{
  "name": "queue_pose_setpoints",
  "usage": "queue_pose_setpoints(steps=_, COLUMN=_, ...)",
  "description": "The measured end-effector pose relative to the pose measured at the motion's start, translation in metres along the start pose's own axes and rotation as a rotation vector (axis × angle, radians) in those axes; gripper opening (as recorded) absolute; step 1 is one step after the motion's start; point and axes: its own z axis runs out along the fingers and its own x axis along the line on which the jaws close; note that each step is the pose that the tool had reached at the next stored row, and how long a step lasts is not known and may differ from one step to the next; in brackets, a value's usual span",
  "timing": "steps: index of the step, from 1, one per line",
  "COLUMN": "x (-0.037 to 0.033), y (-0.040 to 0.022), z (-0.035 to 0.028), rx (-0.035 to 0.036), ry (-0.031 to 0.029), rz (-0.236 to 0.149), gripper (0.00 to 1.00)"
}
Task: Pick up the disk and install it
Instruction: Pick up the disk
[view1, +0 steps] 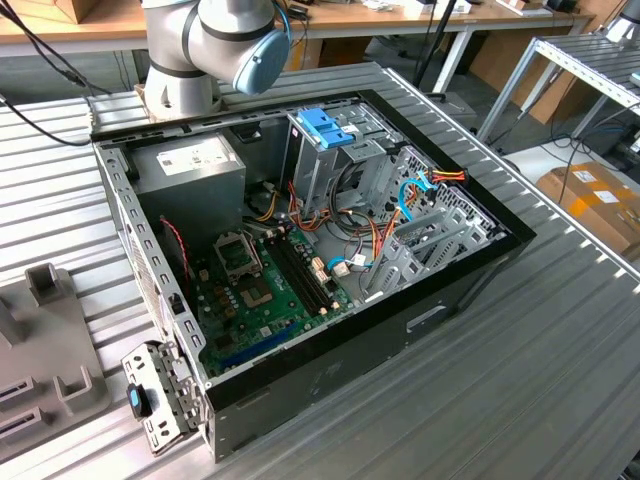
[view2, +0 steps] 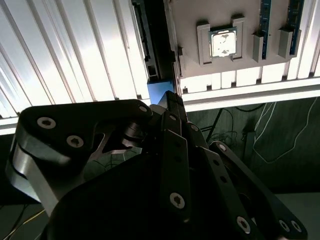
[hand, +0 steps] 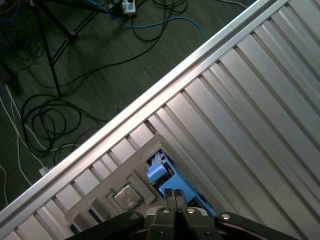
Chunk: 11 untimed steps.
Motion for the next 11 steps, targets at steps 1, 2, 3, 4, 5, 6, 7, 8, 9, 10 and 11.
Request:
queue_pose_setpoints(steps=1, x=0.0000, y=0.0000, z=0.0000, rx=0.0001, ry=0.0000, rz=0.000, gripper=0.11)
queue_pose_setpoints(steps=2, x=0.0000, y=0.0000, z=0.0000, rx=0.0000, ry=0.0000, rz=0.000, gripper=0.11)
queue_pose_setpoints(steps=3, x=0.0000, y=0.0000, z=0.0000, rx=0.0000, ry=0.0001, rz=-0.003, gripper=0.11)
queue_pose_setpoints(steps=4, x=0.0000, y=0.0000, z=0.0001, rx=0.0000, ry=0.0003, rz=-0.013, gripper=0.11)
queue_pose_setpoints(steps=5, x=0.0000, y=0.0000, z=0.0000, rx=0.0000, ry=0.0008, rz=-0.028, gripper=0.11)
queue_pose_setpoints(steps=6, x=0.0000, y=0.0000, z=0.0000, rx=0.0000, ry=0.0016, rz=-0.054, gripper=0.11)
queue_pose_setpoints(steps=7, x=0.0000, y=0.0000, z=0.0000, rx=-0.0001, ry=0.0023, rz=-0.078, gripper=0.11)
queue_pose_setpoints(steps=8, x=0.0000, y=0.0000, z=0.0000, rx=0.0000, ry=0.0029, rz=-0.095, gripper=0.11)
queue_pose_setpoints(steps=9, x=0.0000, y=0.0000, z=0.0000, rx=-0.0001, ry=0.0033, rz=-0.110, gripper=0.11)
queue_pose_setpoints(steps=10, x=0.0000, y=0.0000, z=0.0000, rx=-0.0001, ry=0.0038, rz=-0.128, gripper=0.11)
queue_pose_setpoints(steps=11, x=0.0000, y=0.0000, z=0.0000, rx=-0.0001, ry=0.0043, rz=-0.141, gripper=0.11)
